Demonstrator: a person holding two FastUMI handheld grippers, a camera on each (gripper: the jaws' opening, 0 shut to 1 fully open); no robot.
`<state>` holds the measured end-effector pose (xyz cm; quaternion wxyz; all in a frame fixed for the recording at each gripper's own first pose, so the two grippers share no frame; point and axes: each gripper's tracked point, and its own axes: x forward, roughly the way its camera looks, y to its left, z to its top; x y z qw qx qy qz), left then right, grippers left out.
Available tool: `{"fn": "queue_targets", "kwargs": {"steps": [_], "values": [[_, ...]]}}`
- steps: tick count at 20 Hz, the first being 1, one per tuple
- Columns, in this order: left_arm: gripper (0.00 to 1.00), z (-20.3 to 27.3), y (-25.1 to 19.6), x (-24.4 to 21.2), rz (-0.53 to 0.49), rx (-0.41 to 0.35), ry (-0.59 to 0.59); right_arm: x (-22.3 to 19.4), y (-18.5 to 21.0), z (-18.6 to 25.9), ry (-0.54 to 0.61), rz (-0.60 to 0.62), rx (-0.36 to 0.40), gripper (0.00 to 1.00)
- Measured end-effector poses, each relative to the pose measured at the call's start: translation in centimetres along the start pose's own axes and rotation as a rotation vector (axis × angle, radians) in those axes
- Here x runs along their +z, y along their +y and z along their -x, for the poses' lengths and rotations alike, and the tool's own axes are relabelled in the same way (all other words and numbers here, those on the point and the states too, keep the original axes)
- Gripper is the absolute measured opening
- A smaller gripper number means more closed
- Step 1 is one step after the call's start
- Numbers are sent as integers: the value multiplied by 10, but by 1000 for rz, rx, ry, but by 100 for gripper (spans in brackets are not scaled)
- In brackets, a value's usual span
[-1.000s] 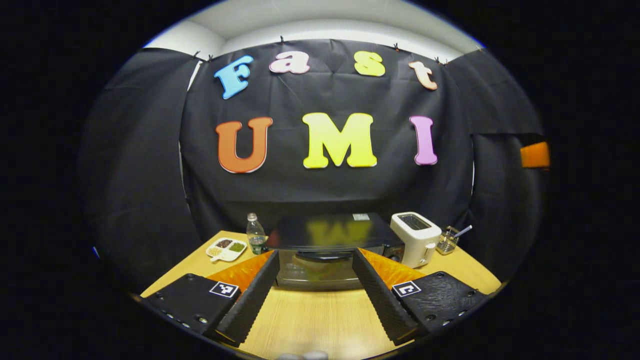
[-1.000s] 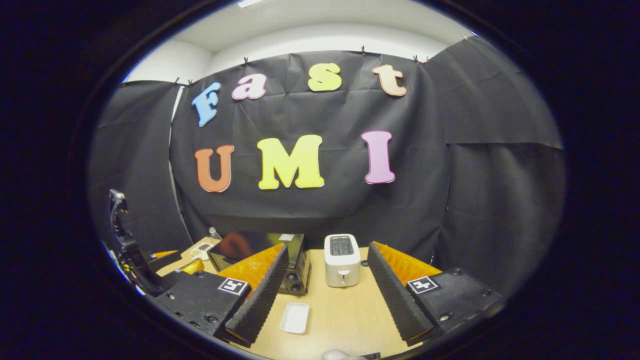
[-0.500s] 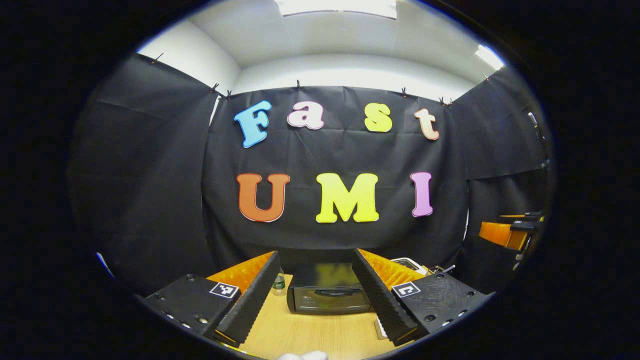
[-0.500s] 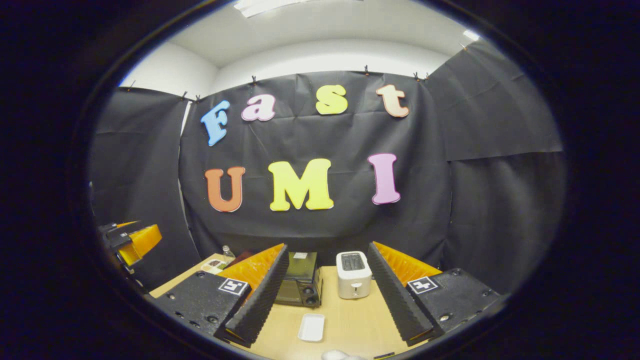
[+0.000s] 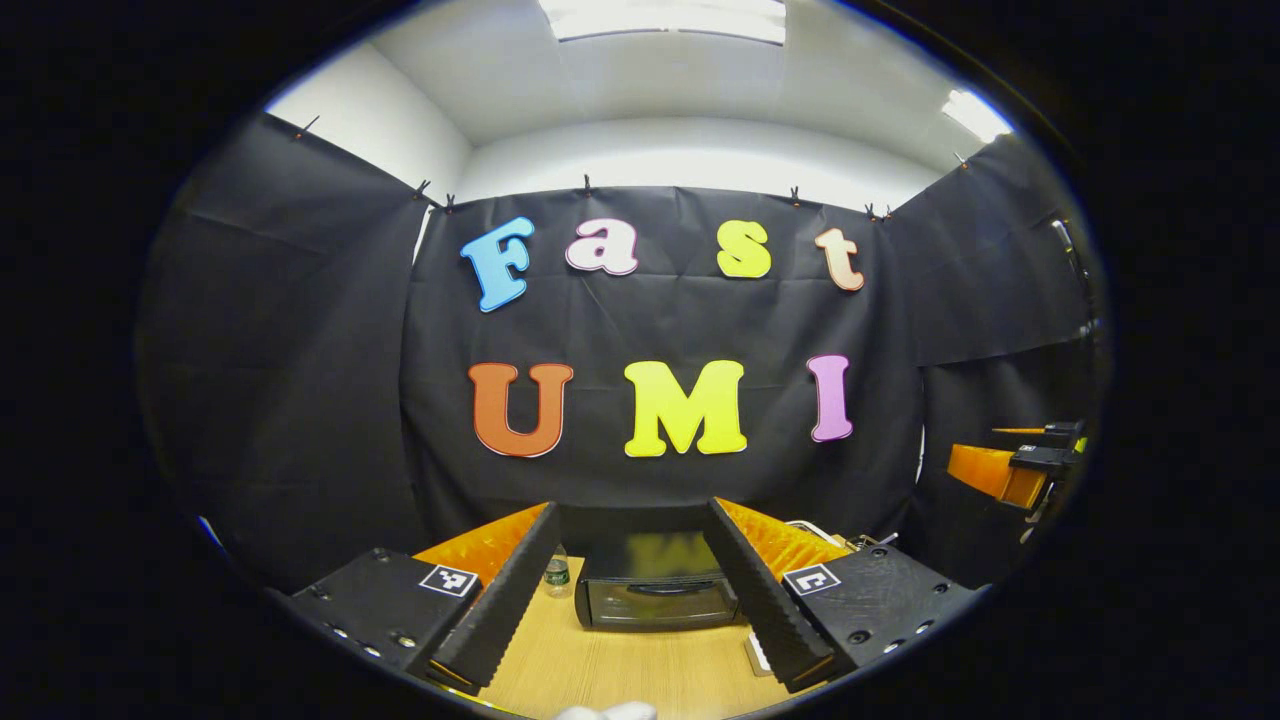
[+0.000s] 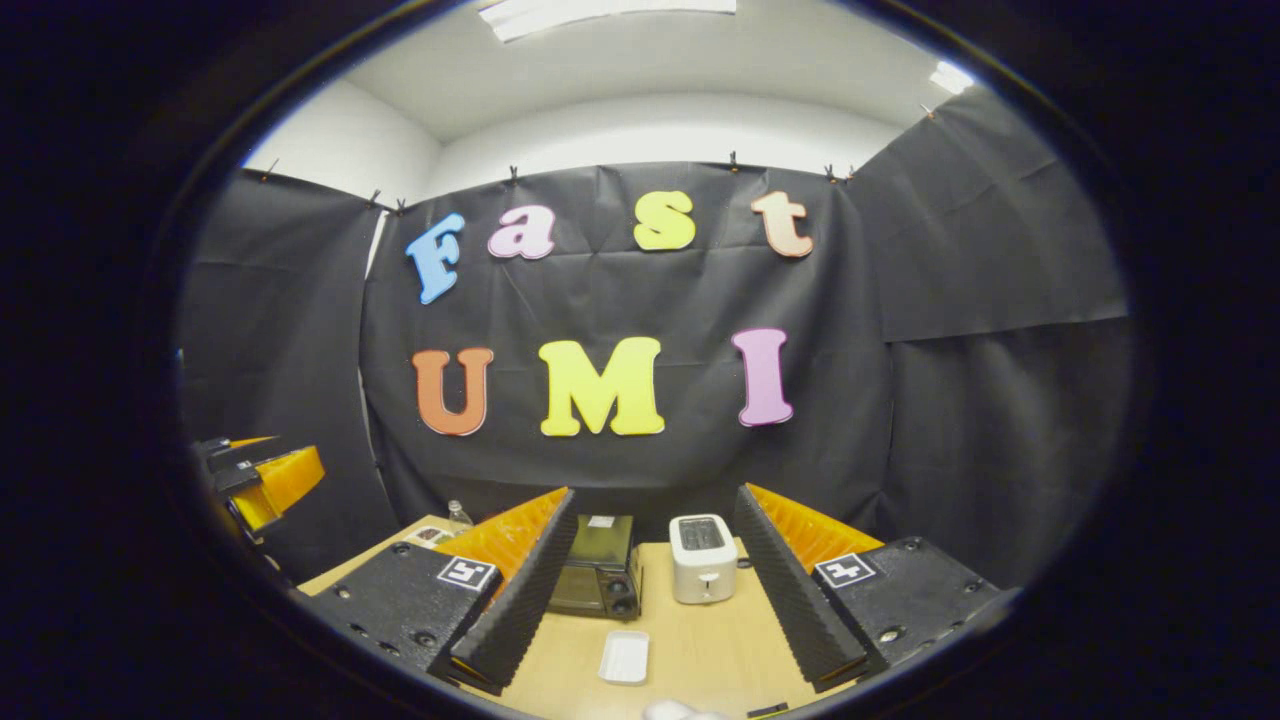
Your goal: Open the electric oven with the left hand, put the food in, and close the electric oven.
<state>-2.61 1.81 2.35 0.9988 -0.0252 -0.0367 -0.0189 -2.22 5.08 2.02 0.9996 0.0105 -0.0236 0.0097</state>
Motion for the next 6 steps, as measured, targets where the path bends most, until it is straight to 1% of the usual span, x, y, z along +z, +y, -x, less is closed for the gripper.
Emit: {"fn": "queue_targets", "kwargs": {"steps": [1,2,3,5,6], "values": [[95,0,-1,2,-2,-3,-5,2,0,1,-3,-1,1,100],[95,1,0,3,-2,-2,-4,2,1,3,-4,2,-1,100],[95,2,-1,4,-4,-3,-5,3,0,4,-6,6,-3,90],[95,5,-3,6,-9,-7,-14,5,1,5,-6,5,0,90],[95,5,-3,7,-11,-6,-17,6,1,6,-9,3,1,100]]}}
